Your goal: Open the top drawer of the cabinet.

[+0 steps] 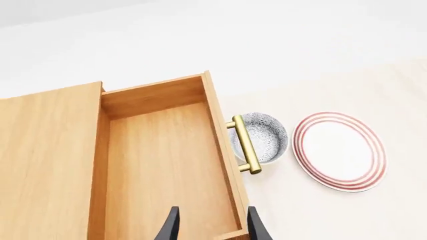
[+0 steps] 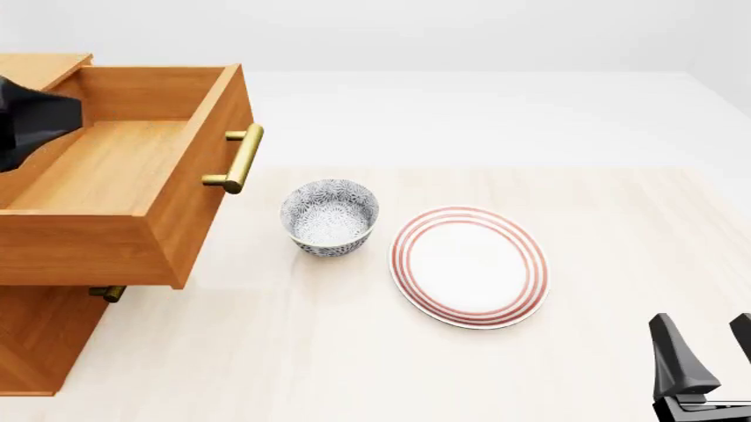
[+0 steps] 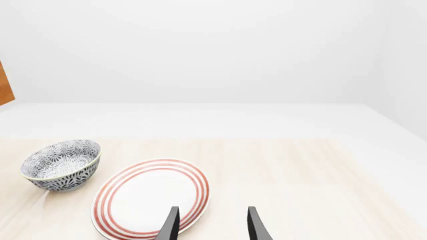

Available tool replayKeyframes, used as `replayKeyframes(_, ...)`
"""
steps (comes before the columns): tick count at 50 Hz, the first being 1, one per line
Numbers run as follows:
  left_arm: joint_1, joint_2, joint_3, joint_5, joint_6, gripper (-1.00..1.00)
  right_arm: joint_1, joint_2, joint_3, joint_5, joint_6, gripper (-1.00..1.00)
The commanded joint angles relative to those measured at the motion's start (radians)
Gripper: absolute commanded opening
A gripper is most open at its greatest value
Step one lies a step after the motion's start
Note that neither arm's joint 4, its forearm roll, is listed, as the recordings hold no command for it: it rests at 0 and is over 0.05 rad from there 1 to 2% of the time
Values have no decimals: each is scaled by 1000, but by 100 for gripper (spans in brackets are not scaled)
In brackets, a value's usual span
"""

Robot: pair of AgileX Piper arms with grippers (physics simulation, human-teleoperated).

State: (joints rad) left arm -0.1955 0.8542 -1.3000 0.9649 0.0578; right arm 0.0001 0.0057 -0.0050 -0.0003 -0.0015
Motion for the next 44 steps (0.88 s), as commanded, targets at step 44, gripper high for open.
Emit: replayKeyframes(44, 6, -160, -48, -16, 97, 100, 0, 0, 1, -1, 0, 100)
